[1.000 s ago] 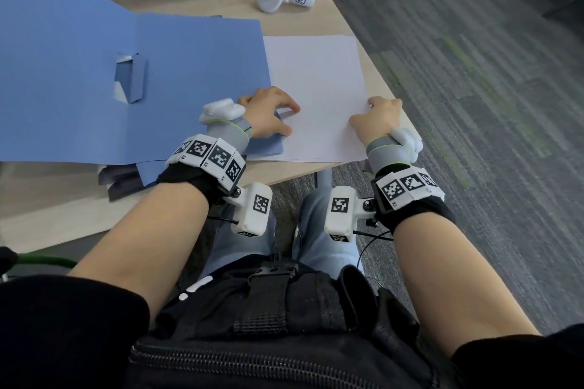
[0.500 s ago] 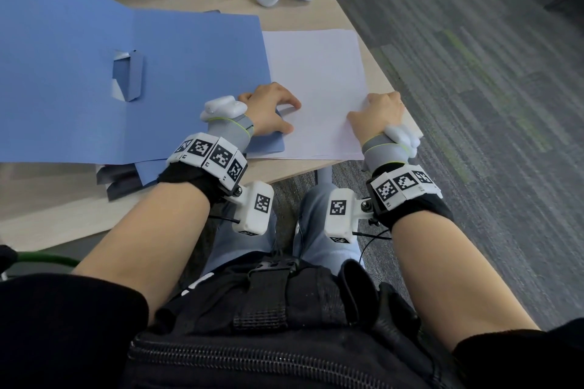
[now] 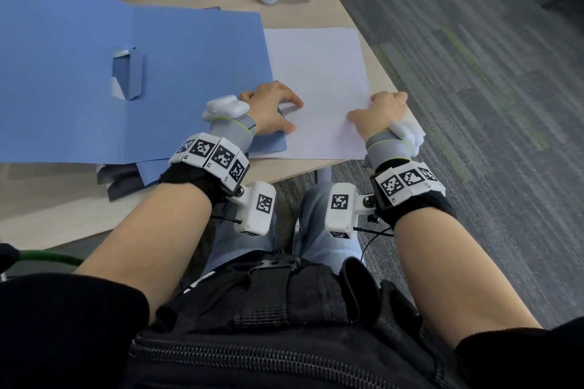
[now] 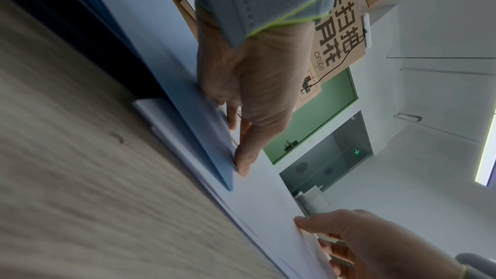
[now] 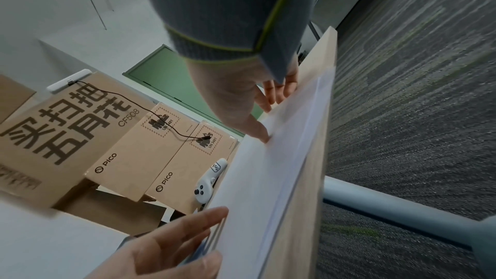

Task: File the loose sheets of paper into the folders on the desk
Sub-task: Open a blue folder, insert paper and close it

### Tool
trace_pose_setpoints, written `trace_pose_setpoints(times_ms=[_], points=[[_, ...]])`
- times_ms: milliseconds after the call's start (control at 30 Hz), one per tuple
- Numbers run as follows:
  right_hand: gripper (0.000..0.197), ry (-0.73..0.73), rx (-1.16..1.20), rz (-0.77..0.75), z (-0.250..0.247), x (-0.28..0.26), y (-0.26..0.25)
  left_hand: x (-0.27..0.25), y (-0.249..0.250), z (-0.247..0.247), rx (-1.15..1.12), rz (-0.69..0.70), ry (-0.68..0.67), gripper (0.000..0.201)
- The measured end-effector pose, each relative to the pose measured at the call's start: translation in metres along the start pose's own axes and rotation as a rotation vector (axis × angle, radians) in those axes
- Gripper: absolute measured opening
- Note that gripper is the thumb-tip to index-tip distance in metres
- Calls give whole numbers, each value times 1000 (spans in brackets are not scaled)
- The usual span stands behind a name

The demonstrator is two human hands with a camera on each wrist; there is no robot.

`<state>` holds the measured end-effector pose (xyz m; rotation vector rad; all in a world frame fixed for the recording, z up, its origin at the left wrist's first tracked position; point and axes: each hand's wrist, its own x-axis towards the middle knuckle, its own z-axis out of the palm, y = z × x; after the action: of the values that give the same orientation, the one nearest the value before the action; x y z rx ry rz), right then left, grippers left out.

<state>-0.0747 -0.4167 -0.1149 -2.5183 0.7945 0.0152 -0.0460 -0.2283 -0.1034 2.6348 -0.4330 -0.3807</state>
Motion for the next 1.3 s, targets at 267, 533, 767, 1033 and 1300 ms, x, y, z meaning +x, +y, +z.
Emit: trace_pose_setpoints(times_ms=[267, 533, 767, 1033, 1300], points=[[40, -34, 21, 38, -4, -5, -3, 0, 0, 0, 5, 2, -3, 47], [48, -147, 84, 80, -20, -13, -6, 1, -2, 2, 10, 2, -6, 48], [45, -134, 291, -47, -16, -12, -13, 1, -2, 1, 2, 6, -4, 47], [34, -82, 387, -48, -23, -7, 0, 5, 3, 1, 143, -32, 68, 40], [30, 64, 602, 64, -28, 1, 19, 6, -7, -9, 125, -166, 172, 39]])
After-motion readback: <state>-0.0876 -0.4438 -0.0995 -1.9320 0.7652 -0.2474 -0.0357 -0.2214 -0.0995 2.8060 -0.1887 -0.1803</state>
